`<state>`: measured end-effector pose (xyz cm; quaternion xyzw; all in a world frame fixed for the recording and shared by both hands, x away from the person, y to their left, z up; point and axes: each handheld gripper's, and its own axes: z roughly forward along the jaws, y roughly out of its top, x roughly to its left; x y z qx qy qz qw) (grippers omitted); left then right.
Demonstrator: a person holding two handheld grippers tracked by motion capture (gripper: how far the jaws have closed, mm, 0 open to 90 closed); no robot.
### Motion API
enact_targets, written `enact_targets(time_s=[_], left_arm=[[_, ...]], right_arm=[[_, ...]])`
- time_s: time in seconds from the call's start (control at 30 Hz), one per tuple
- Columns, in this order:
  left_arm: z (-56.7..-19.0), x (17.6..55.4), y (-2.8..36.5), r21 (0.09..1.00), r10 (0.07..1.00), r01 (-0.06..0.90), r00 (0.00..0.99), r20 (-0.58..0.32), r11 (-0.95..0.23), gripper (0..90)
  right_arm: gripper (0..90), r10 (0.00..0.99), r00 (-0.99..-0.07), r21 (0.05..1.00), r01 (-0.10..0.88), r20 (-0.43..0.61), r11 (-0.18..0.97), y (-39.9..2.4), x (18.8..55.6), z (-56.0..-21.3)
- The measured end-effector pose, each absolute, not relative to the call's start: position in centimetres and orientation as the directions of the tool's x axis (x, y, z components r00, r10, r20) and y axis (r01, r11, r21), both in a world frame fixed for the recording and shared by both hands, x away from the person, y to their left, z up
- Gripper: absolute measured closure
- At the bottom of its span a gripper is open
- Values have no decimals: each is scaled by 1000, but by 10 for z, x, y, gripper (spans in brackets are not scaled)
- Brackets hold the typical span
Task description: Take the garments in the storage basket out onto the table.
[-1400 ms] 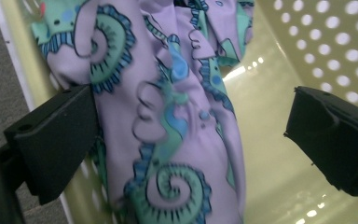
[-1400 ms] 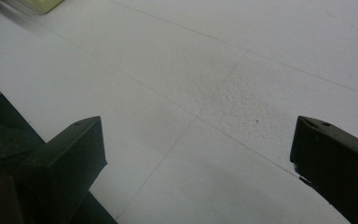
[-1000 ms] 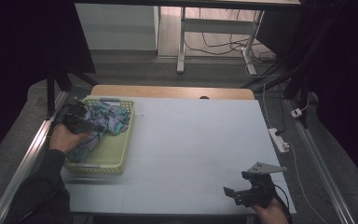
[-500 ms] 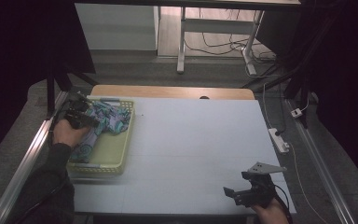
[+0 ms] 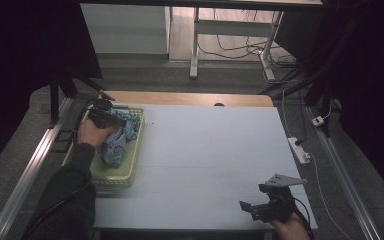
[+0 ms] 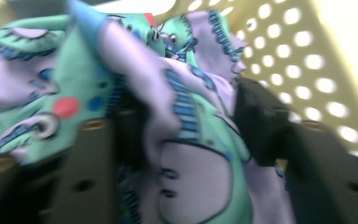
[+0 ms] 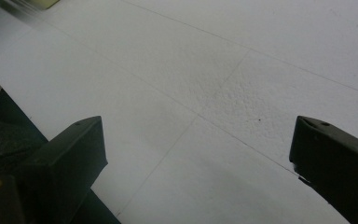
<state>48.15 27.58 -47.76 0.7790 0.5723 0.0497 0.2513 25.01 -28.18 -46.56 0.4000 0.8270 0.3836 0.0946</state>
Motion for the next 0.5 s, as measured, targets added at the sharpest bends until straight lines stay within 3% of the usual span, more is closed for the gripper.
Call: enact_targets(time_s=[0.13,0.23,0.3,0.4,0.5], left_arm=[[-489,487,270,393,923,885,340,-179,-250,91],[-501,488,269,360,933,894,333,-137,-267,50],[-507,487,270,349,941,897,324,-99,-272,88],[-509,484,272,362,946,891,318,-66,-274,228],[-503,481,277,338,946,896,321,-44,-288,469]], right_arm=[[40,734,-663,710,588,148,388,-282,250,-466],[40,733,-664,709,587,146,390,-282,249,-466],[40,733,-665,709,585,142,393,-282,249,-466],[40,731,-667,707,586,142,397,-282,249,-466],[40,731,-667,706,587,143,396,-281,249,-466]])
